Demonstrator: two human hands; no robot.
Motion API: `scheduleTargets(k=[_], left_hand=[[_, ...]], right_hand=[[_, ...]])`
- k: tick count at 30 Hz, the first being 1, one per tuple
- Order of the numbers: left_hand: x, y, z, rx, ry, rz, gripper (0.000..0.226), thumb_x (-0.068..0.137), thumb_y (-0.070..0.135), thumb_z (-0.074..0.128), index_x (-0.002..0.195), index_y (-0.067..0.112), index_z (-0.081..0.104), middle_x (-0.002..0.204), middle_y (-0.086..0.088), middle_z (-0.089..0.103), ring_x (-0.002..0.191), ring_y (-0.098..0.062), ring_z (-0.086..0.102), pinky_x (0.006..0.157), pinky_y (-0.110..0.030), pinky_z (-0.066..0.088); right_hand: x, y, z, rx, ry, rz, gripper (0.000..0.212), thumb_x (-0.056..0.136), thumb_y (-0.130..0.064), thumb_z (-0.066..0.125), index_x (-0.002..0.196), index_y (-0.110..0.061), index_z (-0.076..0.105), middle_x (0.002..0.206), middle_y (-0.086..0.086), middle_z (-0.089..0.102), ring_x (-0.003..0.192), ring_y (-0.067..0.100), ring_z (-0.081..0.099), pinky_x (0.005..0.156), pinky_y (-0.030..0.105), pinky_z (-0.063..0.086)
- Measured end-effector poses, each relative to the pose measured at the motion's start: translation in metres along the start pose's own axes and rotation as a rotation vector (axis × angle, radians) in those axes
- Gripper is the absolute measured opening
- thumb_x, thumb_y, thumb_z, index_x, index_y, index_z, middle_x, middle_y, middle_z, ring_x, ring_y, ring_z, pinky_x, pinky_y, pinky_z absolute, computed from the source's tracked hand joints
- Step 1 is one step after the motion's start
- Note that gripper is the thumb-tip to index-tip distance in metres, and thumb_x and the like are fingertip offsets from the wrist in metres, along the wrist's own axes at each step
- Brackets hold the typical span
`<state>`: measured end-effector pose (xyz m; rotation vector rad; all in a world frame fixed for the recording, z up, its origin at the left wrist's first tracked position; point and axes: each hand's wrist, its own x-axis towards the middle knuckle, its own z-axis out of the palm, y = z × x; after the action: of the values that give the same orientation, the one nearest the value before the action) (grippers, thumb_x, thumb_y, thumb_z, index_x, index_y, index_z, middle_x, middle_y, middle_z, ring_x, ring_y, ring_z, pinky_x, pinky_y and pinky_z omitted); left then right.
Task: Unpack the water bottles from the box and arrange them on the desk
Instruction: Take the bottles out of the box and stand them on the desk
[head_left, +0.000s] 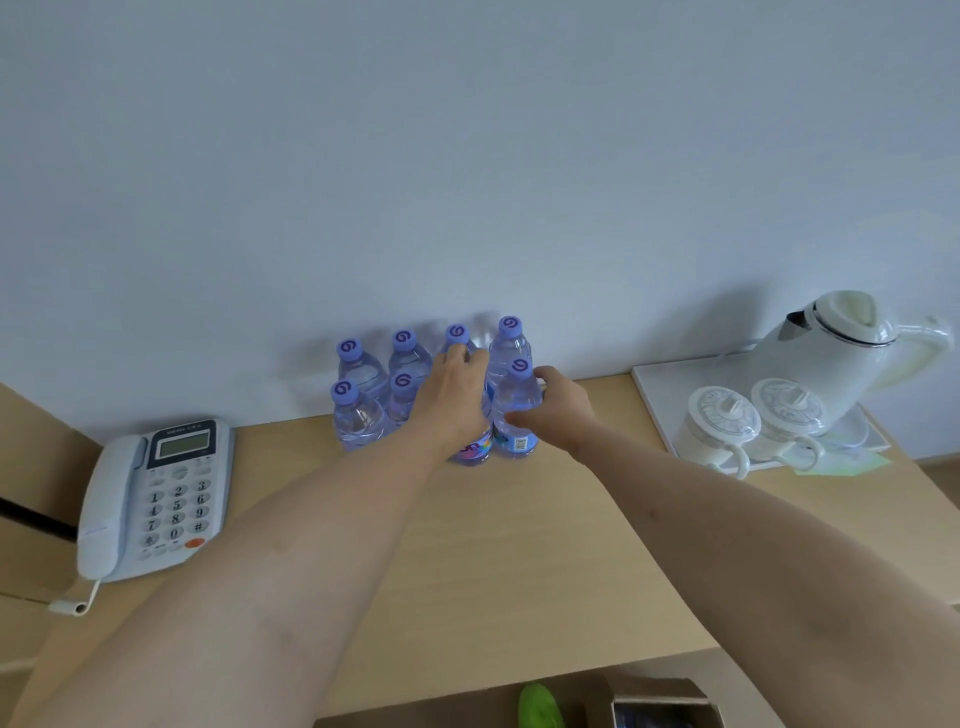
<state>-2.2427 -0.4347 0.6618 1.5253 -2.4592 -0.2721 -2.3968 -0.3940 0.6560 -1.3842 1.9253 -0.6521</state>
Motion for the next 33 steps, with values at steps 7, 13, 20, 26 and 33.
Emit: scheduleTargets(k=[7,13,20,26,33], left_hand=[[0.008,0.008,-0.037,-0.004,0.029,0.041,0.072,0.066,0.036,0.077,0.131,0.02,0.048,0.13,-0.005,0.043,0.124,-0.028,0.036,0.097,-0.041,0.042],[-0.001,0.03,-0.065,-0.054,0.05,0.132,0.081,0.069,0.049,0.076,0.139,0.03,0.041,0.145,-0.003,0.034,0.136,-0.025,0.026,0.103,-0.038,0.037],[-0.031,0.097,-0.058,-0.046,-0.004,0.305,0.082,0.07,0.054,0.073,0.141,0.033,0.037,0.15,-0.002,0.03,0.139,-0.023,0.022,0.107,-0.04,0.033],[-0.086,0.182,-0.035,-0.045,-0.103,0.532,0.085,0.069,0.06,0.069,0.141,0.034,0.034,0.148,-0.001,0.032,0.138,-0.024,0.025,0.109,-0.043,0.032],[-0.151,0.287,-0.008,-0.075,-0.184,0.749,0.09,0.071,0.057,0.069,0.147,0.033,0.028,0.156,-0.001,0.023,0.144,-0.022,0.015,0.114,-0.042,0.025]], right_hand=[[-0.02,-0.013,-0.029,-0.197,0.026,-0.03,0.089,0.069,-0.032,0.081,0.142,-0.018,0.033,0.123,0.01,0.052,0.106,0.027,0.055,0.083,0.038,0.051],[-0.062,-0.014,-0.062,-0.265,0.175,-0.005,0.107,0.06,-0.044,0.082,0.148,-0.028,0.023,0.131,0.008,0.043,0.112,0.025,0.051,0.082,0.033,0.044],[-0.155,0.024,-0.076,-0.311,0.354,0.149,0.11,0.06,-0.051,0.084,0.148,-0.027,0.023,0.142,0.006,0.037,0.131,0.029,0.034,0.099,0.042,0.041],[-0.254,0.07,-0.093,-0.334,0.453,0.35,0.114,0.059,-0.055,0.084,0.149,-0.029,0.019,0.144,0.008,0.035,0.13,0.032,0.038,0.101,0.045,0.042],[-0.358,0.129,-0.116,-0.306,0.571,0.566,0.116,0.057,-0.056,0.084,0.149,-0.029,0.018,0.143,0.008,0.035,0.128,0.032,0.037,0.099,0.046,0.044]])
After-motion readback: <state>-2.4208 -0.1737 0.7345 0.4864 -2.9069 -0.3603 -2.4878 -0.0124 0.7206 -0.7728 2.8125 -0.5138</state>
